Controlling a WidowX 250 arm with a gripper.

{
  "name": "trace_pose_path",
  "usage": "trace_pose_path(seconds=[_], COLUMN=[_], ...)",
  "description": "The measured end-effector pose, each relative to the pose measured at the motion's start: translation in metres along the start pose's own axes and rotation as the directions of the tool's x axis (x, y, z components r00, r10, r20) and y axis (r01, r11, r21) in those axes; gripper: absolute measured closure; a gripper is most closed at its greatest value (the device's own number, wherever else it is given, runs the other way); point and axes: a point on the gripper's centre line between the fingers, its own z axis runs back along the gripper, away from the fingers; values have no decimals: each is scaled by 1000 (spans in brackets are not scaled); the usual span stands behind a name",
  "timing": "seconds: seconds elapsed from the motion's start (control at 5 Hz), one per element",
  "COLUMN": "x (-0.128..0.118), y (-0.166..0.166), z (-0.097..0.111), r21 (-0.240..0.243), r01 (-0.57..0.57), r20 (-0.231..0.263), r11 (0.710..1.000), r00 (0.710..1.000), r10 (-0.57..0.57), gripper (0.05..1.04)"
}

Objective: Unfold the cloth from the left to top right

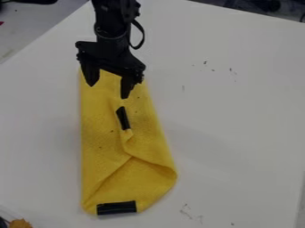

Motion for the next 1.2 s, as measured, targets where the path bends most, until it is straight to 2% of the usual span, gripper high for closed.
trace_pose_path(seconds=[0.2,0.4,0.8,1.0,1.2], x=[-5,0,3,3,-2], y=[-2,-9,-22,-24,-25], z=[-9,-11,-31,-35,-36], r21=[-3,-4,-58,-74,-77], r01=[-2,-1,-8,-15,-22], r20=[-32,-4,-25,-28,-41], r11=[1000,1000,998,997,997], r00=[999,1000,1000,1000,999], r10=[2,1,7,13,18], gripper=[83,83,83,83,138])
